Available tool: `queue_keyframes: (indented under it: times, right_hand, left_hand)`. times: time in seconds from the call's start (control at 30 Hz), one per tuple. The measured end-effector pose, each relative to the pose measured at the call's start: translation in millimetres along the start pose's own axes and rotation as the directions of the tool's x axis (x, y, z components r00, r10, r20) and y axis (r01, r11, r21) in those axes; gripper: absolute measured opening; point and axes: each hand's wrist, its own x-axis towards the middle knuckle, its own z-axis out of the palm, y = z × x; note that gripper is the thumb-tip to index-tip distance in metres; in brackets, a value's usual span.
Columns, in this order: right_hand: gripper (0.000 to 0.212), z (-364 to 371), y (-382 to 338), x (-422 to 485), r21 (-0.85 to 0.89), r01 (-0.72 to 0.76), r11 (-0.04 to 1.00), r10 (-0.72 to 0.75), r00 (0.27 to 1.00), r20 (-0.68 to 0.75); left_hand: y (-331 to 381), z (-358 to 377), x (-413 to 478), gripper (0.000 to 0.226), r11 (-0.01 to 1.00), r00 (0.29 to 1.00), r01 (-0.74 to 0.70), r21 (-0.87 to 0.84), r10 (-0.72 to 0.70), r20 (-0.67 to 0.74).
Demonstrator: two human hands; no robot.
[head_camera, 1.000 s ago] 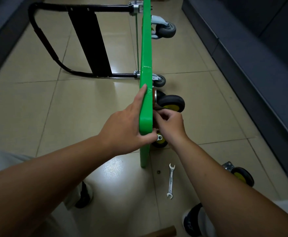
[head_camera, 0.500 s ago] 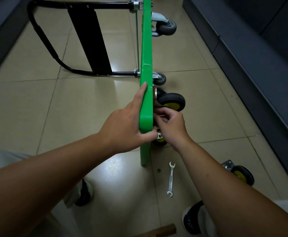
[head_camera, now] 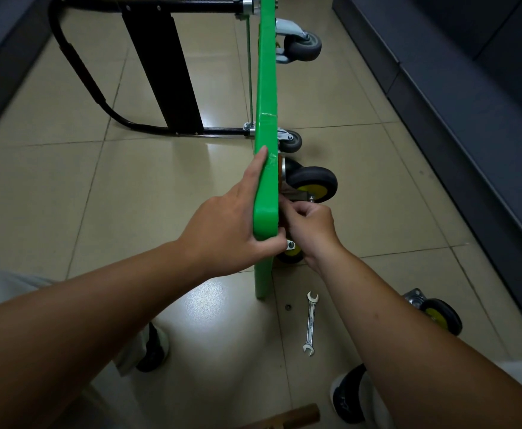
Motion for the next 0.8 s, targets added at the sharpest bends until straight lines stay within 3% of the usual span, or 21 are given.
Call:
queue_keyframes:
  times: [0.33,0.53,0.8]
  right_hand:
    - [0.010,-10.2,1.5,-2.5,0.007,0.105,0.994,-0.105,0.990,0.095]
    - [0.016,-10.9,8.2,-1.2,0.076,0.183,0.980,-0.191,0.975,0.116]
    - [0.014,0.4,6.7,5.0,0.174,0.053,0.983,-0.056,0.998,0.012]
  left_hand:
    - [-0.4,0.0,0.6,0.118,1.000,1.000,-0.002,0.006,0.002,0.009]
    - [-0.9,1.3,0.3,0.118,1.000,1.000,-0.007,0.005,0.007,-0.003]
    - [-1.5,1.1,1.0,0.116,1.000,1.000,-0.014,-0.017,0.015,0.002]
